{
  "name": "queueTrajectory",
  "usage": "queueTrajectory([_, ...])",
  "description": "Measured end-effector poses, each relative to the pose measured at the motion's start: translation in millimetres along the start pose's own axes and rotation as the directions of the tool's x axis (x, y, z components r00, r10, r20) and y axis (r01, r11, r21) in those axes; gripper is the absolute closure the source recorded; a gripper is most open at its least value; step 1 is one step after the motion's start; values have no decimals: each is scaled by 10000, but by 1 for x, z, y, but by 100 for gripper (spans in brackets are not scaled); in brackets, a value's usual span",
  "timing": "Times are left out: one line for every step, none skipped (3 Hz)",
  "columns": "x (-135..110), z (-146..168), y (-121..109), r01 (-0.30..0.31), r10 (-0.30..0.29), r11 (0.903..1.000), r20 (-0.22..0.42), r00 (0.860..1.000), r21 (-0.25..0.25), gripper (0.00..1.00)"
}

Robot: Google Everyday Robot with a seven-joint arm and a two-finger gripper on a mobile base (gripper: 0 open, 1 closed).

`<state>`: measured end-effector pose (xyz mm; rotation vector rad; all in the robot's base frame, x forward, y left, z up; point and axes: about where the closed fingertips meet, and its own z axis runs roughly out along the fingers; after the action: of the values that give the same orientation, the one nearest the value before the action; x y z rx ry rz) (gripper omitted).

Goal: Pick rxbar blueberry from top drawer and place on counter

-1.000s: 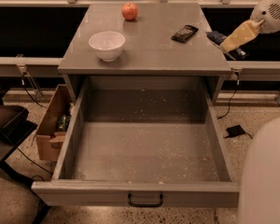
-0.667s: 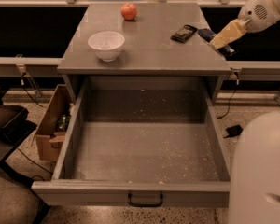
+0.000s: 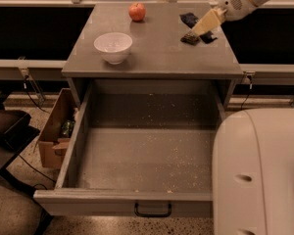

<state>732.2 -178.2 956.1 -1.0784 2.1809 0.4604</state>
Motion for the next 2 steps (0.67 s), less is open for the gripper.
queueTrajectory([-43,65,0,590,-591,9982,30,9983,133,100])
queueTrajectory([-51,113,-5,443,-420,9981,-534,9977,433,100])
